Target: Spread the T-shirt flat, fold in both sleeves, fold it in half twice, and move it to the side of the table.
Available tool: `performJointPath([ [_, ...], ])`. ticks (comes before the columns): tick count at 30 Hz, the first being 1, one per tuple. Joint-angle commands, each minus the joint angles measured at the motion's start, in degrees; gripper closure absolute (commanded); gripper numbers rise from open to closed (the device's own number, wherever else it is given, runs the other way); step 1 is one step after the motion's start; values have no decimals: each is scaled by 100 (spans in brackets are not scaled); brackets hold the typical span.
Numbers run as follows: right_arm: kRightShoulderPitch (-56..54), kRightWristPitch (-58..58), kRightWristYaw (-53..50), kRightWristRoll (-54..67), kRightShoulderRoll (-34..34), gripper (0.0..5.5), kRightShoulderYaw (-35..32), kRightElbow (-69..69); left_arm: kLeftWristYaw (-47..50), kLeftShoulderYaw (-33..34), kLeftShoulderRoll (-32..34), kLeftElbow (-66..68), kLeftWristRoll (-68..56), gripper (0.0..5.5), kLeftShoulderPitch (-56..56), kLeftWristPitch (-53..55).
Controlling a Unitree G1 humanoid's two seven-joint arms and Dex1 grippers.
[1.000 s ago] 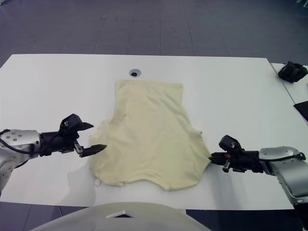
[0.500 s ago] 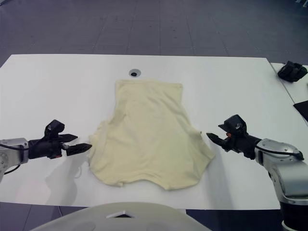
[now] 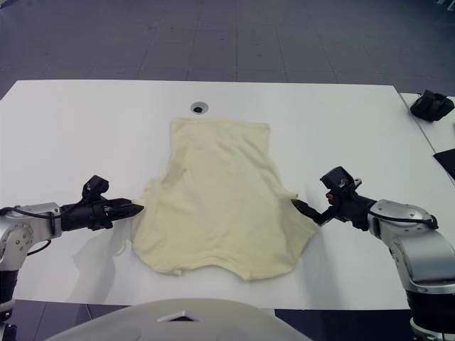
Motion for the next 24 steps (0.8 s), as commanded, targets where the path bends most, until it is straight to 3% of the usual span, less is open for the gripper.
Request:
performJointPath([
  [1,-113,-87,12,-63,-7,10,37,100,40,-112,28,119,120,422,-17,-26],
  [9,-165,-146,-34,-113,55,10,116,132,326,-109,-143,373,263,548,-192,-89],
  [18,-343,-235,-104,-221,74,10,218,313,805,272,-189,874,407,548,-394,-112],
  [24,64,-116,-376,-201,329,10,76,-25,652,134,-17,1014,479,548,-595,-22],
])
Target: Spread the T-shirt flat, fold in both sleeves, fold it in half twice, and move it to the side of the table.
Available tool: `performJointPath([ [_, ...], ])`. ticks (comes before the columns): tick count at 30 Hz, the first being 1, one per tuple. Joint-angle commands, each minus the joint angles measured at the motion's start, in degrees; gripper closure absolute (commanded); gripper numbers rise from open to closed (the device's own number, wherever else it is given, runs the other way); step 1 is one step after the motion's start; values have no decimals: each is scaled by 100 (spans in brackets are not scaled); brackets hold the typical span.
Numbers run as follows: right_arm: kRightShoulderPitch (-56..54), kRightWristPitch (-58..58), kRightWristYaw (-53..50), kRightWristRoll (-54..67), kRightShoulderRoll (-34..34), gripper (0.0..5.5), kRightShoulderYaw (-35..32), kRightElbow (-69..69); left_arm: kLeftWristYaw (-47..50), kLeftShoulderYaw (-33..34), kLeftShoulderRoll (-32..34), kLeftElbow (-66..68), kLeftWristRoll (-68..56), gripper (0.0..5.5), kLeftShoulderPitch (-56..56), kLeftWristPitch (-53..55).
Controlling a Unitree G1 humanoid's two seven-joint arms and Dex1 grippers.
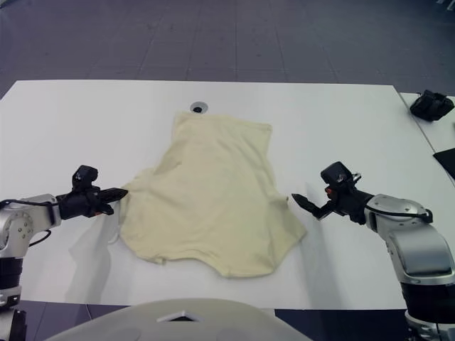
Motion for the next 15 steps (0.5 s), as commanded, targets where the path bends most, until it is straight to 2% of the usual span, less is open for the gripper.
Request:
performJointPath([
  [1,313,104,-212,3,215,10,-101,-273,-23,-92,227,115,133,548,-124,209],
  [8,708,200,-539,9,534,10,-210,-626,-81,105,486,-314,-42,548,-484,649],
  [15,766,163,-742,-32,739,10,-168,-682,-446,-186,951,-857,-66,548,-625,706],
])
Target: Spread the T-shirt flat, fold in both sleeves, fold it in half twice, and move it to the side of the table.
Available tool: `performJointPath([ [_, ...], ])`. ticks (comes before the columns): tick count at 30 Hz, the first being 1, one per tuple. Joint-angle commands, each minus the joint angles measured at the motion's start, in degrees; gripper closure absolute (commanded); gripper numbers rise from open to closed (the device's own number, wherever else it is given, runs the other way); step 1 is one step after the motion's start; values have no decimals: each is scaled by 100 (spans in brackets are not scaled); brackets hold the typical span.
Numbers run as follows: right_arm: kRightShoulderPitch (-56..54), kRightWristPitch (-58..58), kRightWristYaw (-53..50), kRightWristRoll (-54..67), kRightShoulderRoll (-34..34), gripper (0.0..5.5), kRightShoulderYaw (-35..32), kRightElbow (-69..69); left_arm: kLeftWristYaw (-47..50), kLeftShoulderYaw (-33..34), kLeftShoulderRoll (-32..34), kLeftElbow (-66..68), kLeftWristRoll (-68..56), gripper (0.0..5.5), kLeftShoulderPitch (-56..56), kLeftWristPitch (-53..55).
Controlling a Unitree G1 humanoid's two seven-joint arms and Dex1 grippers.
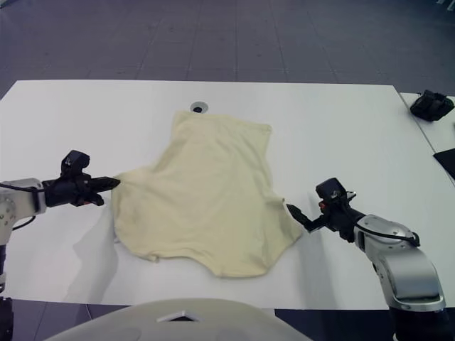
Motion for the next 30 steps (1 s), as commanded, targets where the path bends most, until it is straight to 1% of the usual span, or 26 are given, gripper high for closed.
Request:
performJointPath([
  [1,-14,20,-89,-31,90,10,-10,-56,-280,-279,374,-421,25,548,0,4],
  [3,-50,22,-93,-43,101,10,13,-50,-494,-489,562,-670,66,548,85,-133],
  [7,-191,4,-75,-66,74,10,64,41,-717,-809,699,-1169,79,548,112,-278],
  [12,-388,-13,19,-101,12,10,195,144,-671,-1295,542,-1535,127,548,-149,-303],
  [17,-519,-39,69,-143,-40,10,225,252,-343,-2080,-154,-1371,354,548,-555,-288],
  [19,-694,-65,127,-172,-60,10,335,364,-120,-2233,-428,-1421,394,548,-558,-191],
  [20,-753,-72,145,-183,-64,10,377,397,-43,-2310,-530,-1452,392,524,-562,-113],
  [22,-726,-63,143,-194,-53,10,374,354,2,-2431,-620,-1619,352,503,-569,25],
  [23,-685,-55,134,-201,-40,10,352,316,-23,-2409,-658,-1712,258,486,-575,99],
  [25,-615,-41,106,-214,-14,10,315,260,-117,-2126,-675,-1888,-9,451,-601,218],
  [28,-763,-80,144,-254,-21,10,425,383,-82,-1284,-552,-1807,-303,405,-716,431],
  [30,-823,-98,155,-279,-9,10,485,437,-62,-899,-336,-1602,-300,371,-829,460],
])
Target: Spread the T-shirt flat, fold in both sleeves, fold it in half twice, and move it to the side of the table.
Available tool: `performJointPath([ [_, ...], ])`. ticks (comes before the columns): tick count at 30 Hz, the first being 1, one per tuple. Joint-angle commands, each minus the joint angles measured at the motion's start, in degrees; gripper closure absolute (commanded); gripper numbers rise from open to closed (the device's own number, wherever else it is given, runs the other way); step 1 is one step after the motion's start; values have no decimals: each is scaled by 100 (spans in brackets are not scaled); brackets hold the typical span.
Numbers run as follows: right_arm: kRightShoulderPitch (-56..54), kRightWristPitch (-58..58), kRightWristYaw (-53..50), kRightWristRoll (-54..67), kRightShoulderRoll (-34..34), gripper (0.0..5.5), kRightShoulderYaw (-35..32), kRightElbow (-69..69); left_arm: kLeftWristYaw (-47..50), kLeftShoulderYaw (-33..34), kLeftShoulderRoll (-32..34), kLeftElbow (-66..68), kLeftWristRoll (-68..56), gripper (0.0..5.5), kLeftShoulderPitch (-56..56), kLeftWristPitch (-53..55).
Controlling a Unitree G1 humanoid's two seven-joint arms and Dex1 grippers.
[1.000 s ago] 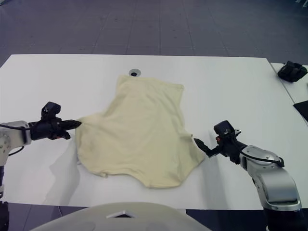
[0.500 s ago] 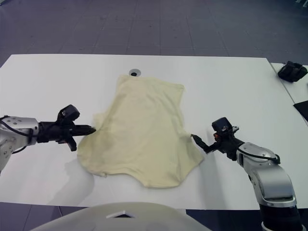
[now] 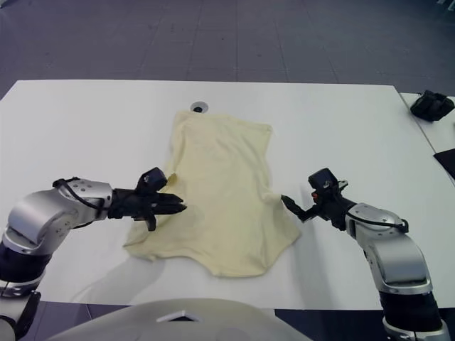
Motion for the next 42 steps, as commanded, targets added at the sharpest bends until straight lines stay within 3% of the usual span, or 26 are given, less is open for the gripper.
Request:
performJointPath([
  [1,-137,-30,23,-48,-6,10,100,62,66,856,487,328,12,353,-298,114],
  [5,-108,-11,-13,-60,40,10,142,-1,18,689,871,633,350,281,-185,-169],
  [15,-185,-1,2,-68,12,10,150,13,96,51,432,1072,605,120,43,-462],
  [30,-171,76,83,-24,-93,10,38,-22,33,-79,272,676,364,369,215,-183],
  [37,195,334,380,251,-235,10,-260,-296,222,564,-615,295,-494,259,-82,144],
  [42,735,985,1129,1177,-550,10,-904,-869,479,1054,-789,16,-912,170,1,394],
])
